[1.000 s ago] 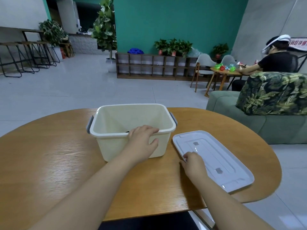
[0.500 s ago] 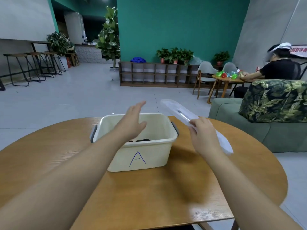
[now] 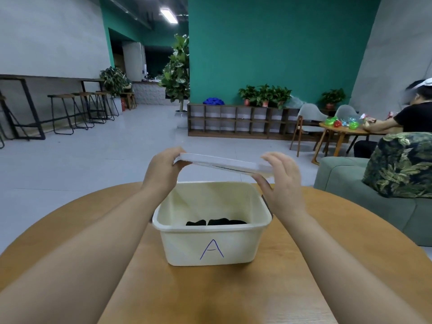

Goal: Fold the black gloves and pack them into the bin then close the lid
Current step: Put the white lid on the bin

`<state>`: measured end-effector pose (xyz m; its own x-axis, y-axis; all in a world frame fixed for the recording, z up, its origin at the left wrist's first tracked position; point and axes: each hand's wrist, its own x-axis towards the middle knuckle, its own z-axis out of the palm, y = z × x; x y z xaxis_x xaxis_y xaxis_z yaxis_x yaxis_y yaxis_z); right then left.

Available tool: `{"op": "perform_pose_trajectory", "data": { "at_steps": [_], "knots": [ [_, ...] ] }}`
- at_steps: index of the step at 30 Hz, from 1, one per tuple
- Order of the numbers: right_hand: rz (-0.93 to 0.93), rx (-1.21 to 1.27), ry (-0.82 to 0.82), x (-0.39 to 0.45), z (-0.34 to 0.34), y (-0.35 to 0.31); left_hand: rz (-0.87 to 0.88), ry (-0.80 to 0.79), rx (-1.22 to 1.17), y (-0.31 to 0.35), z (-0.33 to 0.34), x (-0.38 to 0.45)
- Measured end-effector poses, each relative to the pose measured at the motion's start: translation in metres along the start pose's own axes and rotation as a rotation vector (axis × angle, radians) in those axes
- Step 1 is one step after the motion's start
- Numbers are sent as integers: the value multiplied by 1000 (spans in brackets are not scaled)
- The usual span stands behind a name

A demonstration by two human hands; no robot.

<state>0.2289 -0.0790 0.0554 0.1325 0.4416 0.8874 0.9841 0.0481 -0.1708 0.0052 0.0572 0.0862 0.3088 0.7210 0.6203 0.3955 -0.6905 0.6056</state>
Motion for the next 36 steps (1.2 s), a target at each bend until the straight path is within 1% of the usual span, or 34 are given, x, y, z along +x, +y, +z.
{"op": "perform_pose_trajectory", "data": {
  "at_steps": [1,3,4,6,8,10,12,14,16,17,19,20,23,25,27,30,32,34,36],
  "knots": [
    [148,18,-24,1,2,1,-14,0,-29,-2,-3,2],
    [473,158,-105,3,6,3,-51,-19,-97,-4,-11,4],
    [598,229,-142,4,9,6,-73,-40,-122,-5,-14,6],
    [773,364,-185,10,15,12,-127,-81,-160,-9,-17,10],
    [868,566,-233,18,22,16,-167,-100,-189,-11,-20,15],
    [896,733,-281,27,29,20,-196,-104,-236,-12,-21,22],
    [895,755,-296,37,33,25,-223,-95,-301,-15,-24,28],
    [844,653,-312,45,35,30,-278,-62,-379,-22,-25,32],
    [791,511,-364,48,38,33,-368,-10,-422,-30,-22,33],
    [796,458,-394,46,40,35,-423,6,-420,-35,-19,32],
    [876,416,-454,37,46,37,-523,5,-349,-44,-9,27],
    [910,396,-488,32,49,39,-561,-29,-319,-48,-3,23],
    [920,286,-592,14,58,43,-615,-212,-238,-55,11,6],
    [915,259,-587,5,62,44,-634,-289,-164,-63,16,-1],
    [910,247,-571,0,65,46,-661,-310,-111,-76,18,-5],
    [905,175,-601,-4,66,46,-694,-316,-120,-80,21,-12],
    [909,146,-627,-6,65,44,-667,-314,-112,-75,24,-16],
    [913,163,-637,-9,62,43,-624,-316,-48,-73,27,-18],
    [927,179,-643,-12,58,42,-623,-323,-1,-72,29,-20]
  ]
}}
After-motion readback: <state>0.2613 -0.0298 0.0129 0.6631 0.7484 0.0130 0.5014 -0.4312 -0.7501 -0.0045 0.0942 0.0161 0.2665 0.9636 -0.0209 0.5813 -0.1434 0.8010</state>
